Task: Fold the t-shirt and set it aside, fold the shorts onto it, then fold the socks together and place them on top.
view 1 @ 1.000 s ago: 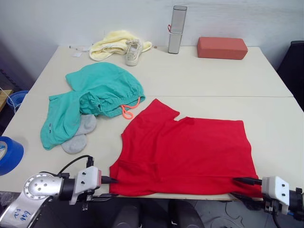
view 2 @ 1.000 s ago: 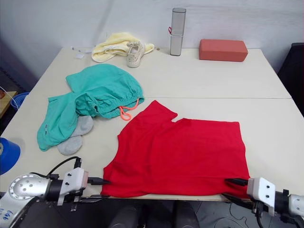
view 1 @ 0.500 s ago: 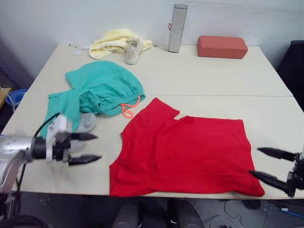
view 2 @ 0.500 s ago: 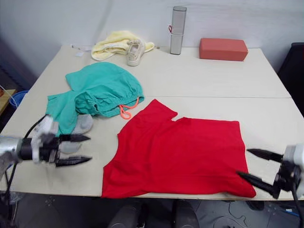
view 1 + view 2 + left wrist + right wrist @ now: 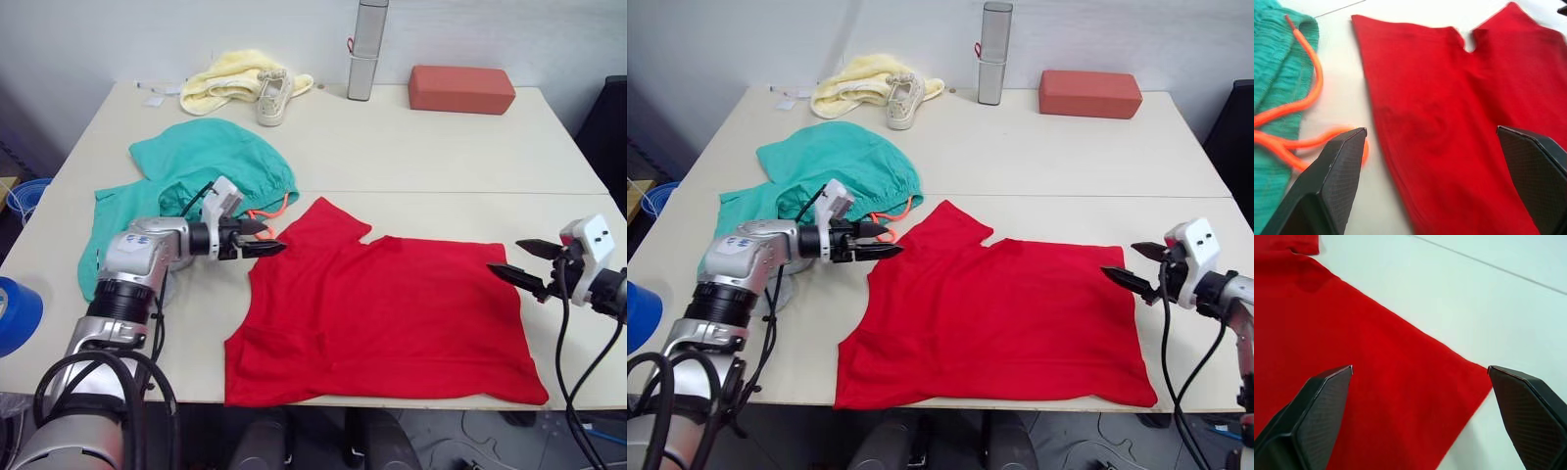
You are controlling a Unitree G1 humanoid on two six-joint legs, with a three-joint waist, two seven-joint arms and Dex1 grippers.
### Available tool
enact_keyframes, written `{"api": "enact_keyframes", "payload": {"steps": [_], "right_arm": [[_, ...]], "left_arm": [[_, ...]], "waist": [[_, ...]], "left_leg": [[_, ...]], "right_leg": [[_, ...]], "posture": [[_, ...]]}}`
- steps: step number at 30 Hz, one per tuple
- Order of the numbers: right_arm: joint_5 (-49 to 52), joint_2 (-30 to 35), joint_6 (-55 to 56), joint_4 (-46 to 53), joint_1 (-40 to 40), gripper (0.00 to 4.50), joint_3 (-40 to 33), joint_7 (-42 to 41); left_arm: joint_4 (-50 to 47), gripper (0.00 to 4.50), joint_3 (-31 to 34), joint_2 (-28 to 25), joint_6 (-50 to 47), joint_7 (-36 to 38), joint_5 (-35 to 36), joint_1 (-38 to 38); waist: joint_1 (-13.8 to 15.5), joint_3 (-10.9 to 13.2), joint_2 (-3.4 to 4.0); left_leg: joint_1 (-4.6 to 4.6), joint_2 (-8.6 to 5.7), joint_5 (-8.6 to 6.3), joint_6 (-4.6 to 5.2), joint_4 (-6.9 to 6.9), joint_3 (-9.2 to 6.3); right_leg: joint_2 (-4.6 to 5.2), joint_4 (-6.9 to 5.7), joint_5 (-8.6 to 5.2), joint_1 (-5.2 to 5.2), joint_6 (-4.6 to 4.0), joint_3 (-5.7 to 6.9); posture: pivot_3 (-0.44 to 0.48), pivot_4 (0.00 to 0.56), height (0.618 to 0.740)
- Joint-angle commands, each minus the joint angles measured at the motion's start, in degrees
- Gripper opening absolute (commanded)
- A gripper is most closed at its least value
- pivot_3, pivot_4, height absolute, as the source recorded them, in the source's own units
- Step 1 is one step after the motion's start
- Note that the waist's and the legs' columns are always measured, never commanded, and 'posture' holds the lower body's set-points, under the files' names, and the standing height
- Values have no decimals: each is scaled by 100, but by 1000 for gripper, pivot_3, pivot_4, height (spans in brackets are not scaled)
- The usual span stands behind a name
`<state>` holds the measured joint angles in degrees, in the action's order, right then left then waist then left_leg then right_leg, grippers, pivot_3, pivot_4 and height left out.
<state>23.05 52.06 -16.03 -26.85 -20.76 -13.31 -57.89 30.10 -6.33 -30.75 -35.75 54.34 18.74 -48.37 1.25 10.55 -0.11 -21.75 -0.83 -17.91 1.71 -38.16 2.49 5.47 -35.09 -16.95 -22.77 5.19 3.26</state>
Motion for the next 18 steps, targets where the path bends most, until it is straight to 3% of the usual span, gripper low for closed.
{"api": "enact_keyframes", "payload": {"steps": [1,10,18], "right_arm": [[-296,-70,237,-603,-547,4500,91,106],[-730,-242,483,-1707,-1326,4500,339,6],[-886,-209,50,-2224,-1709,4500,399,-220]], "left_arm": [[685,4452,-18,366,493,-97,-290,-525],[3390,4452,170,1280,2133,-972,-1025,-1757],[4302,4452,431,1678,2517,-1336,-1358,-2195]], "waist": [[-2,1,-2],[4,1,-2],[1,4,-6]], "left_leg": [[0,-5,5,6,0,0],[-9,-13,5,5,2,5],[-57,-29,16,17,-12,32]], "right_leg": [[6,-1,7,1,8,-5],[8,-12,15,-5,22,16],[17,-43,24,-71,37,29]], "posture": [[0,150,740],[0,150,740],[0,150,740]]}}
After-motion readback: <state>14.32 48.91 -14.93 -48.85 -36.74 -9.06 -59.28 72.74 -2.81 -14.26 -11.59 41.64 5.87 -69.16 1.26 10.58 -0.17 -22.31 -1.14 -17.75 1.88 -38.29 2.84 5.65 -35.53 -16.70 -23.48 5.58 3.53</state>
